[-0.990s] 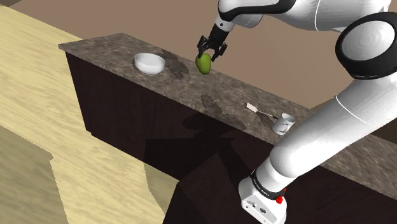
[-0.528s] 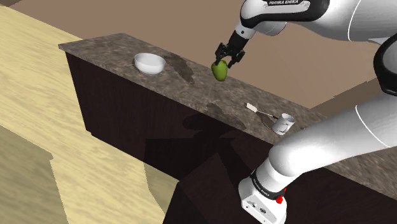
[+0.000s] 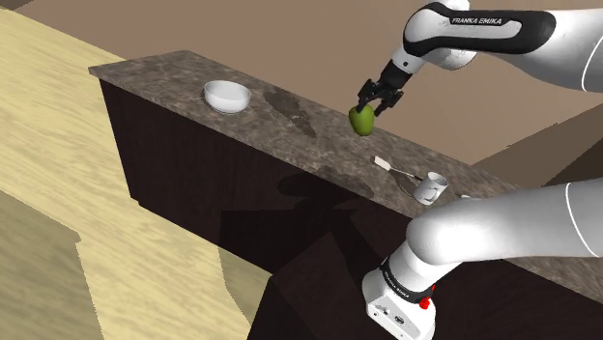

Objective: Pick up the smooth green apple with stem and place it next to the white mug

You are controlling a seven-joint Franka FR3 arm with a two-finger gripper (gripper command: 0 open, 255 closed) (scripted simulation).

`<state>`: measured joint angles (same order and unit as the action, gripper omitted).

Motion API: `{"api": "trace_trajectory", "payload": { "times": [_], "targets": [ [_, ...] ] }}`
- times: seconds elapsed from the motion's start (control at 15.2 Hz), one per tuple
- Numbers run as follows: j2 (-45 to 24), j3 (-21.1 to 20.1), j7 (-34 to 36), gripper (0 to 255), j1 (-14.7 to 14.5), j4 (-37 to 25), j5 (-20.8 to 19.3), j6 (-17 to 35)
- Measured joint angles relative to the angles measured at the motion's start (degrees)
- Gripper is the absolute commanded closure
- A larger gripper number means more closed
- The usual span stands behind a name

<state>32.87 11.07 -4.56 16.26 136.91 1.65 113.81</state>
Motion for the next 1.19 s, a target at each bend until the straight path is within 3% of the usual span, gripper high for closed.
{"api": "trace_trajectory", "payload": {
  "times": [0.73,1.19],
  "targets": [
    [15.3,8.8,-10.9,255,7.8,6.8,-7.2,-9.0],
    [20.2,16.4,-19.8,255,13.0,6.5,-13.0,-14.2]
  ]
}}
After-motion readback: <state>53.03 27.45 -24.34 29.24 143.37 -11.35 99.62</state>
